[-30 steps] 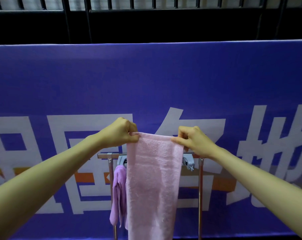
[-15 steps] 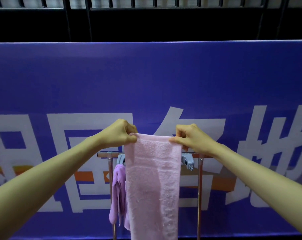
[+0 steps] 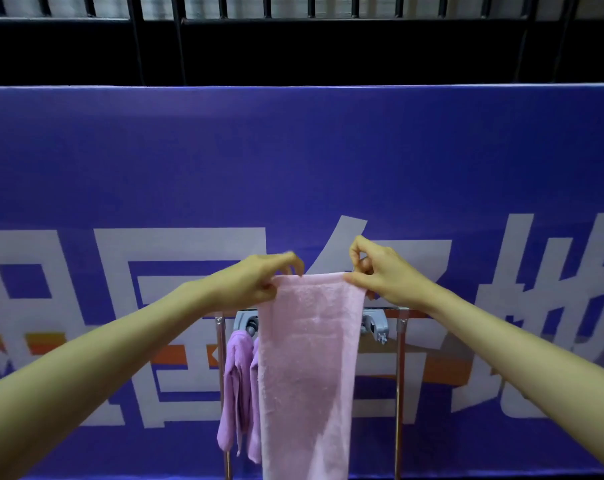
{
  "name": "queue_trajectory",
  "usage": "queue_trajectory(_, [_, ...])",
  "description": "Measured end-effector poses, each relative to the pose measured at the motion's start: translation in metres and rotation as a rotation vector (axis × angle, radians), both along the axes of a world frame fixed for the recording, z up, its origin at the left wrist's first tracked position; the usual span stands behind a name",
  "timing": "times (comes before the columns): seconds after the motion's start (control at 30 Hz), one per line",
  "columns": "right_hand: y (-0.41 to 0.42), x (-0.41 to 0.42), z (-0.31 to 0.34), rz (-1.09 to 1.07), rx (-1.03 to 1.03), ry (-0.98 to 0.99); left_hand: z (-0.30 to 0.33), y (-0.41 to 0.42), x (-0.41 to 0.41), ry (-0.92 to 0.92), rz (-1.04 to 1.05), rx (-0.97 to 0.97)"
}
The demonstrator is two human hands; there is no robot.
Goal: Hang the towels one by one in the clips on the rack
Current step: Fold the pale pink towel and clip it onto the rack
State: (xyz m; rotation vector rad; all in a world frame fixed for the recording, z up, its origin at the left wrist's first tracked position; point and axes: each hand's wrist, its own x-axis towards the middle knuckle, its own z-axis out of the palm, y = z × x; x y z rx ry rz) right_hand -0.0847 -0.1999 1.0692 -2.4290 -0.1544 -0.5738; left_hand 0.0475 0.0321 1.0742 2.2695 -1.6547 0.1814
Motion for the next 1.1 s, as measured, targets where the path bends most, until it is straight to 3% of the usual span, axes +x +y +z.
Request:
queue_trajectory(0.1, [0.004, 0.002, 0.002, 0.012, 0.015, -0.017, -0.002, -0.005, -0.004, -0.194, 0.013, 0.189])
queue_trajectory(0.2, [0.006, 0.005, 0.001, 0.009, 0.021, -0.045, 0.001, -0.011, -0.011, -0.181, 0.071, 0.24])
queue_trajectory(0.33, [0.007, 0.007, 0.001, 0.023, 0.017, -0.034, -0.002, -0.012, -0.01, 0.017, 0.031, 0.276])
queue_trajectory(0.43, [0.009, 0.006, 0.0, 0.025, 0.007, -0.007, -0.003, -0.014, -0.01, -0.148, -0.017, 0.354])
queue_trajectory(0.53, [0.009, 0.006, -0.001, 0.013, -0.014, -0.004, -0.009, -0.015, -0.008, -0.43, -0.136, 0.194])
queue_trajectory(0.73, [0.004, 0.001, 0.004, 0.035, 0.009, 0.003, -0.019, -0.019, -0.006, -0.496, -0.165, -0.107])
queue_trajectory(0.97, [0.005, 0.001, -0.003, 0.126, 0.093, 0.177, -0.015, -0.029, -0.006, -0.185, -0.142, -0.105])
queue_trajectory(1.1, [0.009, 0.0, -0.012, 0.163, 0.237, 0.23, -0.014, -0.025, -0.008, -0.206, -0.014, -0.072])
